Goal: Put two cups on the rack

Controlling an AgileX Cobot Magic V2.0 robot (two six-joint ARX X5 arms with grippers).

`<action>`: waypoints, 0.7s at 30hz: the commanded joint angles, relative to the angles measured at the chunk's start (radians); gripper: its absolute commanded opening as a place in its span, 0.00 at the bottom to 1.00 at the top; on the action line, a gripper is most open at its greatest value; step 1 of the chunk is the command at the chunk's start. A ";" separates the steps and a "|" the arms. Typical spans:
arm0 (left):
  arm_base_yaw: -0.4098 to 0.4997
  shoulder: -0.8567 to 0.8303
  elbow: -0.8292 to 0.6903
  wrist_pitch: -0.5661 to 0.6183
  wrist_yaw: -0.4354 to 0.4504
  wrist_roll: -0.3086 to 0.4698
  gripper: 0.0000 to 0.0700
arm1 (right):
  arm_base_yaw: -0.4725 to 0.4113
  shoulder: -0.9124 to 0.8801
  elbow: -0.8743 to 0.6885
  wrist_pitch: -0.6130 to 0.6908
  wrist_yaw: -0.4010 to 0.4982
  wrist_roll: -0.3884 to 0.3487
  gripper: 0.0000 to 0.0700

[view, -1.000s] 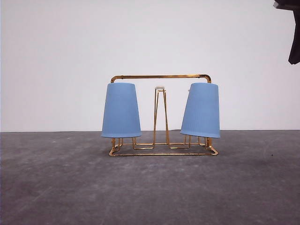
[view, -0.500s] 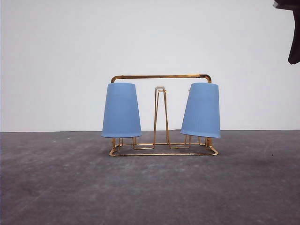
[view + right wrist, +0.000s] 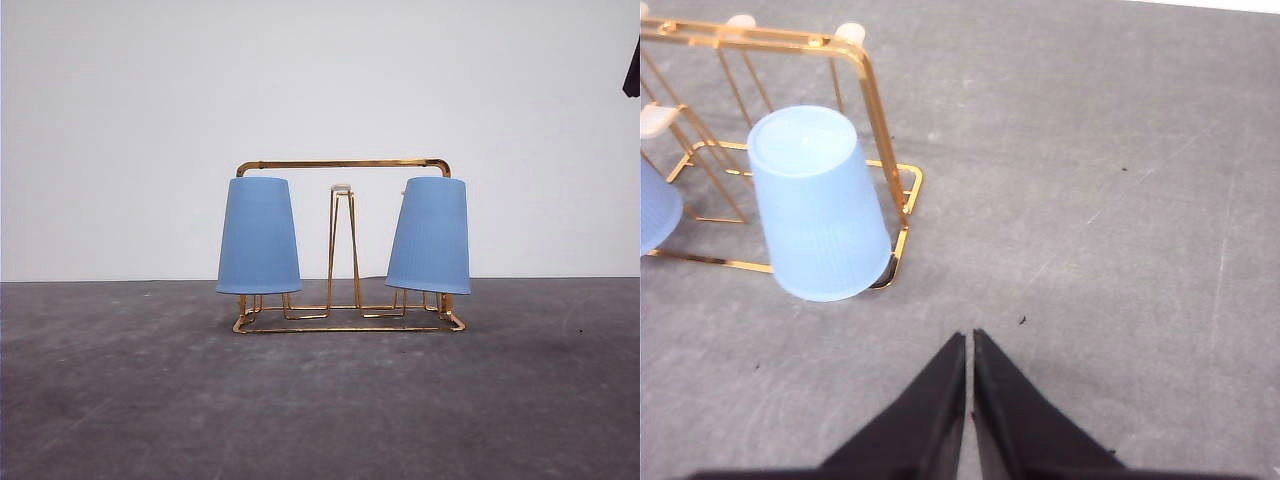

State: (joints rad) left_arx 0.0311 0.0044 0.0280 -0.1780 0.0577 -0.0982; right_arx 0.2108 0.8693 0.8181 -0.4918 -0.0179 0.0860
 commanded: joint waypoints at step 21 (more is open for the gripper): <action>0.000 -0.002 -0.015 -0.002 0.002 -0.008 0.02 | -0.146 -0.553 -0.659 0.445 -0.012 -0.020 0.01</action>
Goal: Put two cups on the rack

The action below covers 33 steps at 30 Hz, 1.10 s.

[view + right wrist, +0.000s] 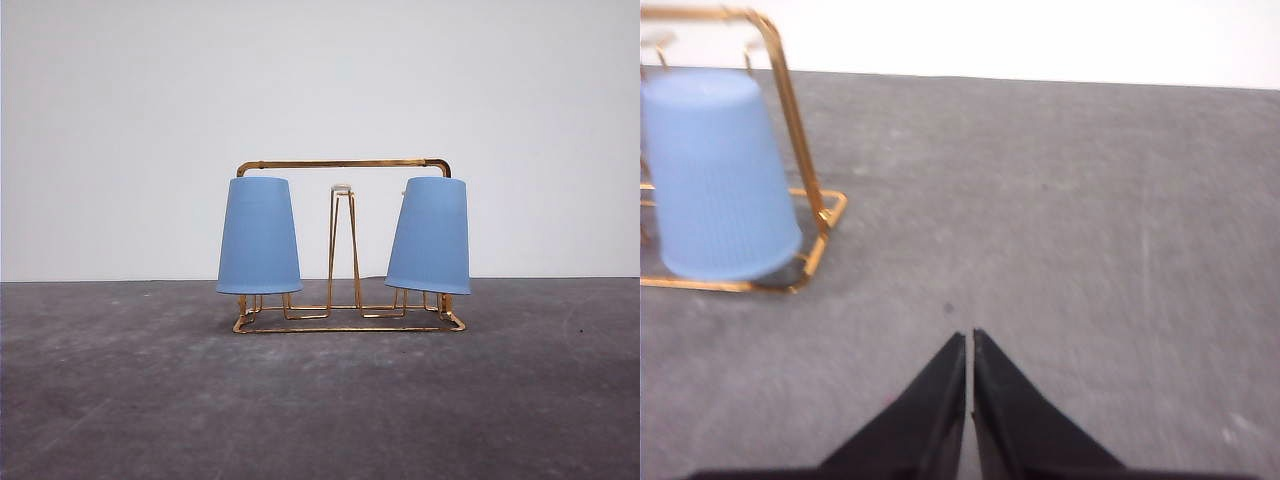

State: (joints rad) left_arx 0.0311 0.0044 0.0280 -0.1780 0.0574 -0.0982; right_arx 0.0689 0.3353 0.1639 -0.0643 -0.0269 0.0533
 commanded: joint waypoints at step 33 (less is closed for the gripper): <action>0.000 -0.001 -0.015 -0.002 0.002 -0.008 0.02 | -0.025 -0.332 -0.152 -0.090 0.001 -0.065 0.01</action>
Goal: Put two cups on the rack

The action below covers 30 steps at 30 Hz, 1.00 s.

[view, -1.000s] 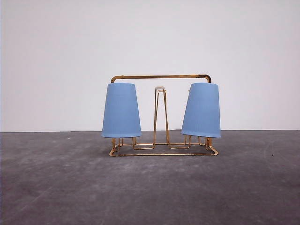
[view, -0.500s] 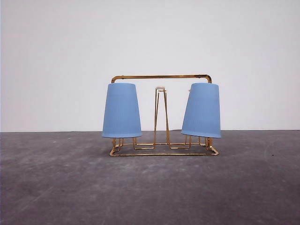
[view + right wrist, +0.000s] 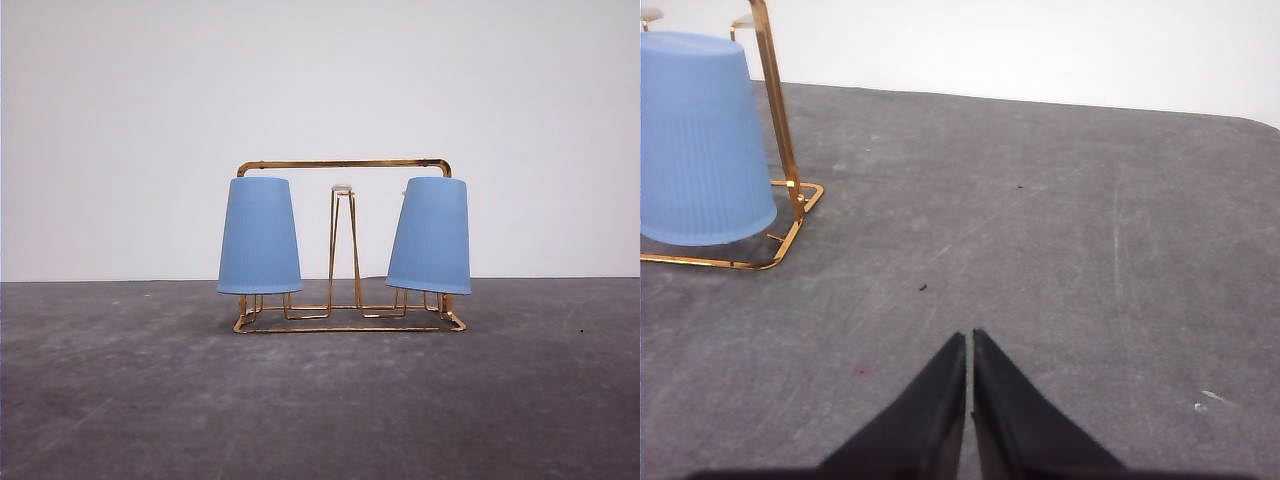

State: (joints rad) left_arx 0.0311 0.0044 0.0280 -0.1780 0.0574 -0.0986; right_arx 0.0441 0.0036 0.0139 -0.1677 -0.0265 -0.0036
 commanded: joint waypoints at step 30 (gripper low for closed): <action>0.000 -0.001 -0.015 -0.002 0.002 -0.008 0.02 | 0.000 0.000 -0.002 0.013 0.001 -0.008 0.01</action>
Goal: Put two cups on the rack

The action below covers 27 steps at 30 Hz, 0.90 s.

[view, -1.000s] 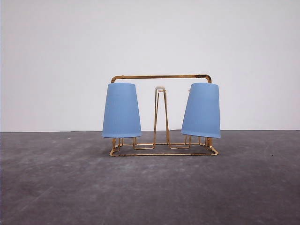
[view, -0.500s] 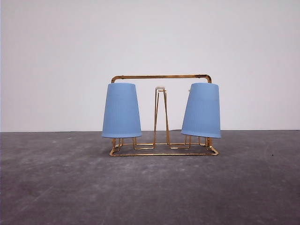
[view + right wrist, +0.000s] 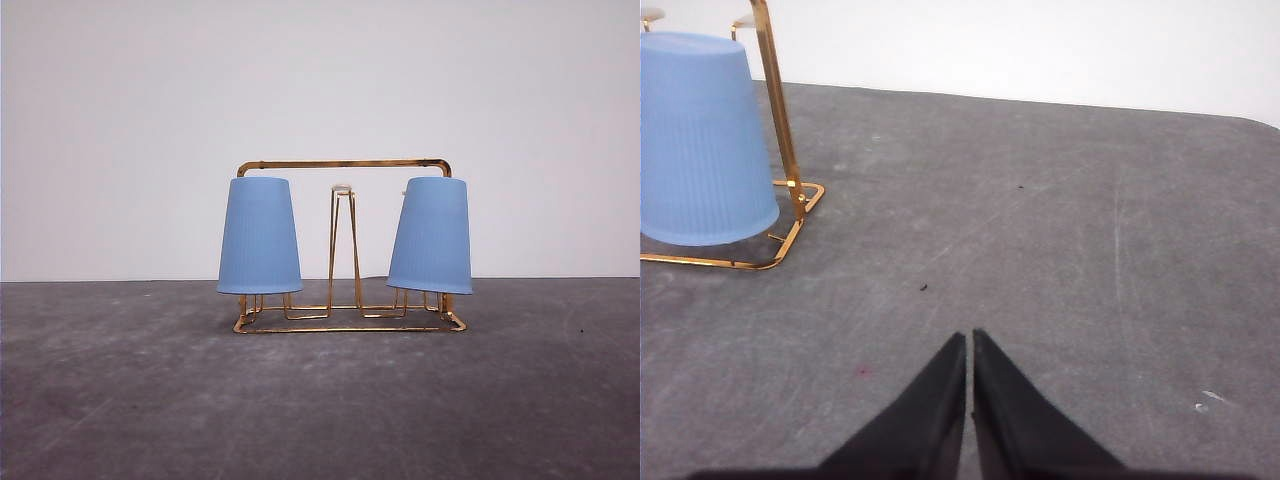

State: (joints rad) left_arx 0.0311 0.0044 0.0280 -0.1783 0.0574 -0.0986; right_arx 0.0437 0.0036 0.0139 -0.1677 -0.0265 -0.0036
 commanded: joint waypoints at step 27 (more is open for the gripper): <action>0.000 -0.001 -0.015 -0.001 0.001 -0.008 0.02 | 0.001 0.000 -0.002 0.013 0.001 -0.008 0.01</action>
State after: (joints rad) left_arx 0.0311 0.0044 0.0280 -0.1780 0.0574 -0.0986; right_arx 0.0441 0.0036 0.0139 -0.1677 -0.0265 -0.0040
